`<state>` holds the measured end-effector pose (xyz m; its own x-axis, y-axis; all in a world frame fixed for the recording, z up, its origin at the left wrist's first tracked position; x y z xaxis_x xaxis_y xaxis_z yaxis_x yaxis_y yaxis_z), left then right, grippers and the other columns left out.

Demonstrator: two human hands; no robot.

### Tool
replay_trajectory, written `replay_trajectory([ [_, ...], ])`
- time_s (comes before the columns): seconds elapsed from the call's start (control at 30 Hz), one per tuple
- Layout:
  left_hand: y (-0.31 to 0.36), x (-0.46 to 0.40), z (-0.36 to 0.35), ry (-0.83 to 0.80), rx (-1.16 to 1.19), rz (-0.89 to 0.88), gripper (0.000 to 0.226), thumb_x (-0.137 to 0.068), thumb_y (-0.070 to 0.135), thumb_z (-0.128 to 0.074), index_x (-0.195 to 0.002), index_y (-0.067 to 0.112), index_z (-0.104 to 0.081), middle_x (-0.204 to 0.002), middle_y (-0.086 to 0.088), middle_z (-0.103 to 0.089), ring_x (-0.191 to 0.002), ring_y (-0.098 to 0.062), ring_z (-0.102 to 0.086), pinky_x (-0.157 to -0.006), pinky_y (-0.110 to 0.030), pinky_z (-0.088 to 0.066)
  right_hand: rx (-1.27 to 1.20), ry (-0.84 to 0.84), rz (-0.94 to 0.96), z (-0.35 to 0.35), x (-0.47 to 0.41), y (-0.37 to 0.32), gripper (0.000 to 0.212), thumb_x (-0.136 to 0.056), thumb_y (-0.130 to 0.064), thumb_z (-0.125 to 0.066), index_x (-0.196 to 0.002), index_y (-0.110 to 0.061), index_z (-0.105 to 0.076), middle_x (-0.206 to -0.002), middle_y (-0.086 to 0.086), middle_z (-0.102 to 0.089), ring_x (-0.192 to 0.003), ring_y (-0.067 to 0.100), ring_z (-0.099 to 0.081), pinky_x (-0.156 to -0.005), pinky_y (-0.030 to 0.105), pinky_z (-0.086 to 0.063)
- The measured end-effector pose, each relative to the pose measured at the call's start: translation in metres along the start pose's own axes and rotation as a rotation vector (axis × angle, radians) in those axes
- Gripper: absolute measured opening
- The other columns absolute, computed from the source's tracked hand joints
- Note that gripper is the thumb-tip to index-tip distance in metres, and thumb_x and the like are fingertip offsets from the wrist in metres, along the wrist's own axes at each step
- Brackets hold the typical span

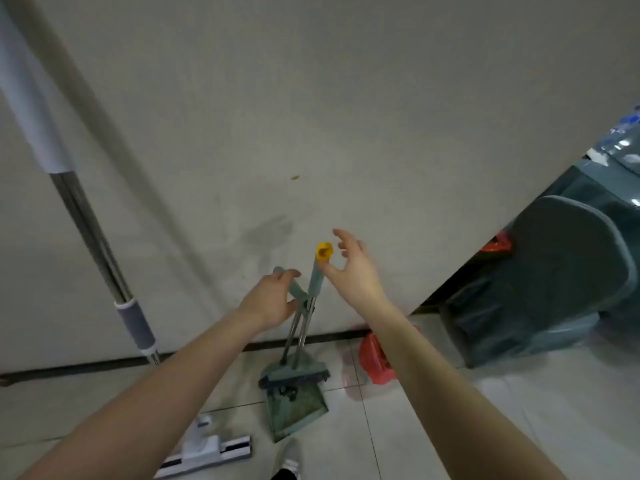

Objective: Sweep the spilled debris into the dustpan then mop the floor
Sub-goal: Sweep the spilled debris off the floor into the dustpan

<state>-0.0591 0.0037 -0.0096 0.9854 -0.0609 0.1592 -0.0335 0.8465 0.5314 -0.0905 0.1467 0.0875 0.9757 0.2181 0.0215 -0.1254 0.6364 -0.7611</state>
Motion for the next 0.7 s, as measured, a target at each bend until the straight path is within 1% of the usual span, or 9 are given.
replay_trajectory([
  [0.07, 0.0, -0.025, -0.006, -0.023, -0.039, -0.007, 0.069, -0.086, 0.034, -0.066, -0.145, 0.017, -0.035, -0.139, -0.011, -0.049, -0.124, -0.029, -0.047, -0.102, -0.038, -0.042, 0.066, -0.075, 0.075, -0.004, -0.024, -0.001, 0.057, -0.087, -0.027, -0.07, -0.14, -0.022, -0.049, -0.131, 0.007, -0.051, -0.121, 0.019, -0.051, -0.102, 0.035, -0.045],
  [0.13, 0.0, -0.045, -0.019, -0.125, -0.118, 0.022, 0.071, -0.085, 0.039, -0.065, -0.146, 0.019, -0.033, -0.137, -0.007, -0.048, -0.125, -0.028, -0.043, -0.102, -0.039, -0.043, 0.129, -0.153, 0.127, -0.011, -0.039, 0.002, 0.046, -0.087, -0.027, -0.071, -0.131, -0.021, -0.059, -0.123, 0.006, -0.058, -0.112, 0.019, -0.057, -0.096, 0.031, -0.047],
  [0.23, -0.004, -0.071, -0.042, -0.241, -0.161, 0.042, 0.058, -0.083, 0.041, -0.062, -0.134, 0.018, -0.046, -0.131, -0.005, -0.053, -0.118, -0.026, -0.049, -0.097, -0.039, -0.046, 0.135, -0.179, 0.199, -0.018, -0.047, 0.014, 0.029, -0.087, -0.028, -0.071, -0.113, -0.017, -0.068, -0.107, 0.005, -0.066, -0.097, 0.021, -0.062, -0.083, 0.03, -0.051],
  [0.3, -0.006, -0.079, -0.053, -0.267, -0.147, 0.03, 0.051, -0.079, 0.045, -0.064, -0.121, 0.018, -0.054, -0.122, -0.002, -0.06, -0.107, -0.022, -0.056, -0.092, -0.038, -0.049, 0.149, -0.165, 0.231, -0.018, -0.045, 0.021, 0.024, -0.085, -0.026, -0.073, -0.105, -0.012, -0.068, -0.098, 0.008, -0.068, -0.089, 0.024, -0.063, -0.078, 0.036, -0.052],
  [0.43, -0.005, -0.085, -0.08, -0.338, -0.249, -0.101, 0.057, -0.071, 0.065, -0.04, -0.108, 0.024, -0.055, -0.102, 0.0, -0.066, -0.095, -0.019, -0.058, -0.088, -0.037, -0.047, 0.14, -0.148, 0.218, -0.003, -0.028, 0.03, 0.022, -0.084, -0.02, -0.074, -0.102, -0.008, -0.067, -0.094, 0.008, -0.069, -0.085, 0.025, -0.064, -0.077, 0.041, -0.054],
  [0.5, 0.003, -0.083, -0.09, -0.34, -0.364, -0.186, 0.055, -0.076, 0.064, -0.037, -0.112, 0.025, -0.053, -0.102, 0.0, -0.063, -0.101, -0.024, -0.058, -0.098, -0.044, -0.04, 0.154, -0.143, 0.175, 0.013, -0.014, 0.031, 0.021, -0.084, -0.021, -0.074, -0.102, -0.01, -0.068, -0.095, 0.004, -0.07, -0.086, 0.02, -0.065, -0.08, 0.037, -0.055],
  [0.6, 0.025, -0.068, -0.107, -0.366, -0.481, -0.286, 0.051, -0.088, 0.056, -0.045, -0.127, 0.023, -0.051, -0.121, -0.004, -0.052, -0.117, -0.029, -0.048, -0.114, -0.056, -0.019, 0.223, -0.116, 0.051, 0.04, 0.015, 0.033, 0.019, -0.083, -0.021, -0.073, -0.102, -0.015, -0.069, -0.095, -0.002, -0.071, -0.088, 0.012, -0.065, -0.083, 0.029, -0.054],
  [0.63, 0.033, -0.062, -0.113, -0.373, -0.514, -0.326, 0.051, -0.09, 0.054, -0.046, -0.129, 0.022, -0.05, -0.124, -0.006, -0.049, -0.119, -0.031, -0.045, -0.114, -0.056, -0.017, 0.26, -0.098, 0.004, 0.047, 0.026, 0.034, 0.018, -0.083, -0.022, -0.072, -0.1, -0.018, -0.069, -0.093, -0.005, -0.07, -0.086, 0.01, -0.064, -0.08, 0.027, -0.054],
  [0.7, 0.051, -0.047, -0.123, -0.375, -0.592, -0.427, 0.048, -0.091, 0.051, -0.046, -0.128, 0.019, -0.051, -0.124, -0.009, -0.047, -0.118, -0.032, -0.045, -0.11, -0.052, -0.026, 0.343, -0.075, -0.11, 0.062, 0.053, 0.036, 0.015, -0.081, -0.023, -0.071, -0.095, -0.022, -0.064, -0.084, -0.01, -0.063, -0.08, 0.009, -0.06, -0.074, 0.025, -0.052],
])
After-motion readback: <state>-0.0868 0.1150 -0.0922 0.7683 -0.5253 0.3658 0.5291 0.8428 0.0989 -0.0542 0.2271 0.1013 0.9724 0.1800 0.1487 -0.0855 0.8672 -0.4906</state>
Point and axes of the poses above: each hand's wrist, its own x-axis away from the middle knuckle, its own z-axis out of the back of the hand, y = z × x, the point moved 6 cm from there along -x, towards the middle knuckle
